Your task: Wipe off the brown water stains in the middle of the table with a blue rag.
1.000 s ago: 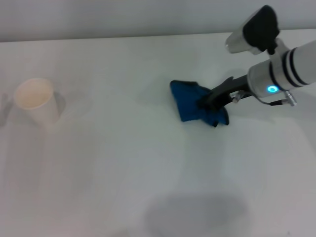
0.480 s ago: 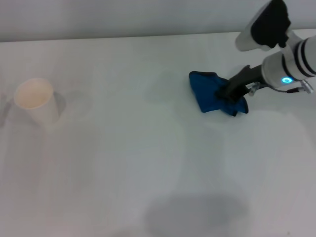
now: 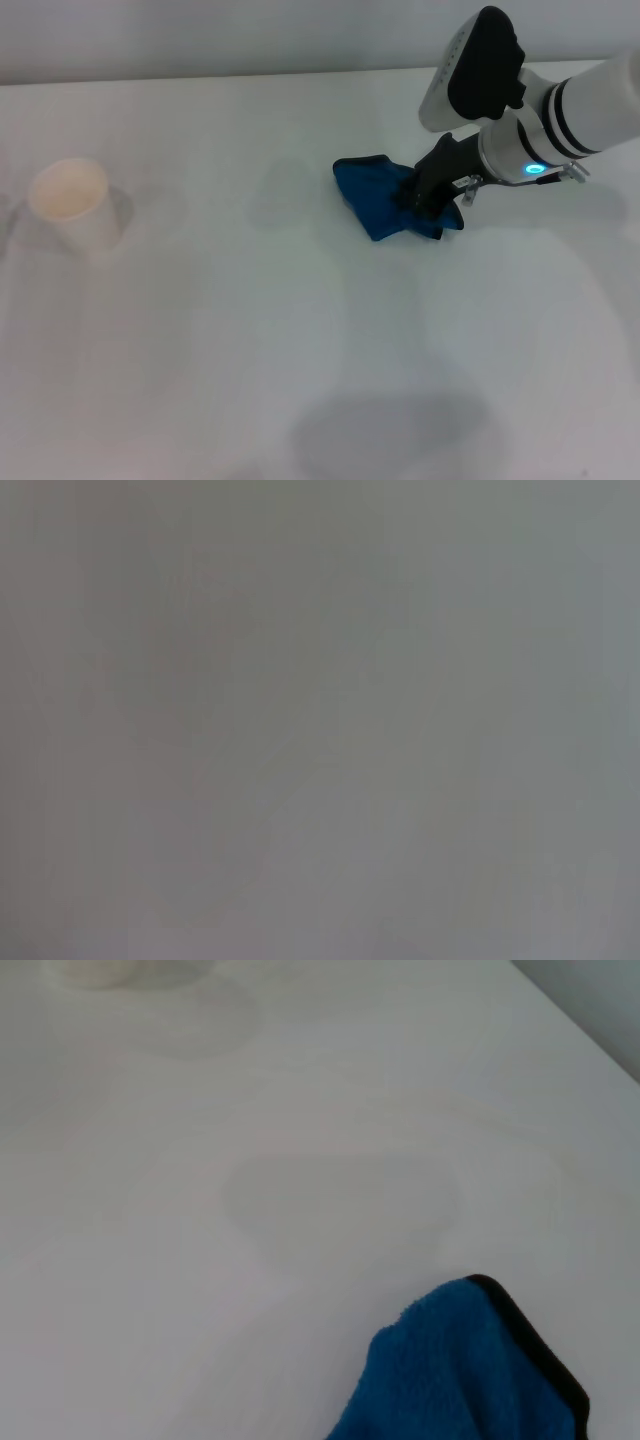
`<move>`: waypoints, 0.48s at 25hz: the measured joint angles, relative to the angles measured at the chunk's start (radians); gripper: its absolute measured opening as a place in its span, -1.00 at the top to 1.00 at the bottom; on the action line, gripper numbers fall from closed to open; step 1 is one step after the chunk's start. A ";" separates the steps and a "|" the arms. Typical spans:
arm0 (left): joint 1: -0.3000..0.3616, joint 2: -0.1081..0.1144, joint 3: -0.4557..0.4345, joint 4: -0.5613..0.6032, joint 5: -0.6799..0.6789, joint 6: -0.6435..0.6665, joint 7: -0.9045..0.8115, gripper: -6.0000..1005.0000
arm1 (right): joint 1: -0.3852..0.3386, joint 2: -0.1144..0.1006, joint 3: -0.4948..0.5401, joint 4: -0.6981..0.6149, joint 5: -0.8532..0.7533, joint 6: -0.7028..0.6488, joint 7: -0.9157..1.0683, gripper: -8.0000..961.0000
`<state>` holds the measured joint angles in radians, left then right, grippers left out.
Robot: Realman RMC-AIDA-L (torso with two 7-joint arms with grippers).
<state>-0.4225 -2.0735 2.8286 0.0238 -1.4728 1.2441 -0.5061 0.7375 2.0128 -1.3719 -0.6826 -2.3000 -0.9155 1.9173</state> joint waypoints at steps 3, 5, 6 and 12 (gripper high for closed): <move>0.001 0.000 0.000 0.000 0.000 0.001 0.000 -0.78 | 0.003 -0.003 -0.011 0.007 0.000 0.001 0.002 0.54; 0.002 0.000 0.000 0.001 0.000 0.002 0.000 -0.78 | 0.002 -0.004 -0.010 0.009 -0.001 0.000 0.002 0.52; 0.001 0.000 0.000 0.001 0.000 0.001 0.000 -0.78 | -0.001 -0.004 -0.009 0.009 -0.001 -0.001 0.004 0.52; -0.001 0.001 0.000 0.000 0.000 -0.005 -0.001 -0.78 | -0.018 -0.002 -0.001 -0.010 0.003 0.021 0.066 0.47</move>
<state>-0.4237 -2.0727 2.8287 0.0237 -1.4725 1.2395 -0.5071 0.7199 2.0106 -1.3725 -0.6929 -2.2970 -0.8942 1.9834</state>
